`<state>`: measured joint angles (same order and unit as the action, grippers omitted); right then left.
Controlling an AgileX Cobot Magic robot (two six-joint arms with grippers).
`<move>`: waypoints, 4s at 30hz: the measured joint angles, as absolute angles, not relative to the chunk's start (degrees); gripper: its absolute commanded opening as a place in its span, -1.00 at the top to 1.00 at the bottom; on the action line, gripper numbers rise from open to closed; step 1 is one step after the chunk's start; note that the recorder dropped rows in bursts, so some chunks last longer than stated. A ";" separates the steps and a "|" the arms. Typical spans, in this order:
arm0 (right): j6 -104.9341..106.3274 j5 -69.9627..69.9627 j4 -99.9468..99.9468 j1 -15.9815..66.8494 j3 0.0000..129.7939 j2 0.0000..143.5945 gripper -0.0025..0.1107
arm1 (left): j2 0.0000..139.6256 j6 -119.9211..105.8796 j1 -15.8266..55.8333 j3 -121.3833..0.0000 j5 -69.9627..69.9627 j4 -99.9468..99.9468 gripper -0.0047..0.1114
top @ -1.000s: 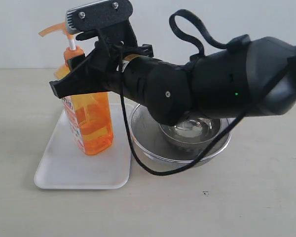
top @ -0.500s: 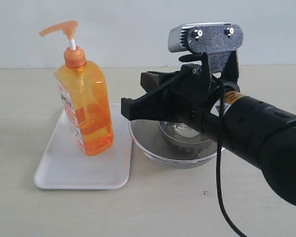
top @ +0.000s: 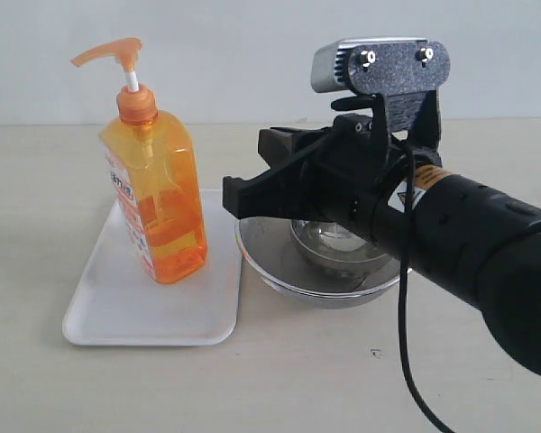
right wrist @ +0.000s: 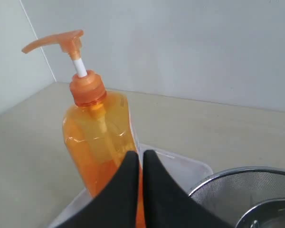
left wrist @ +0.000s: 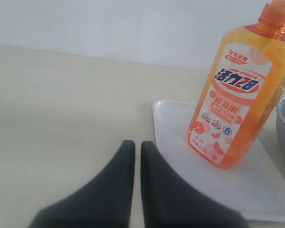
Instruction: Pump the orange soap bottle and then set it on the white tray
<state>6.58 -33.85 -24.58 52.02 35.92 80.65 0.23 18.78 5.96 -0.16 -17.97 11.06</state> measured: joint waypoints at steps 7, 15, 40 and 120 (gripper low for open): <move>13.26 -29.11 -24.58 52.02 35.92 80.56 0.96 | 0.23 18.78 5.96 -0.16 -17.97 11.06 0.84; 19.54 -19.62 -24.72 51.90 35.92 77.29 0.96 | 0.23 18.78 5.96 -0.16 -17.97 11.06 0.84; 16.81 -4.10 -25.51 11.83 2.57 16.90 0.96 | 0.23 18.78 5.96 -0.16 -17.97 11.06 0.84; -7.58 20.71 4.06 3.95 -0.02 0.30 0.96 | 0.13 18.78 5.96 -0.16 -18.01 11.06 0.84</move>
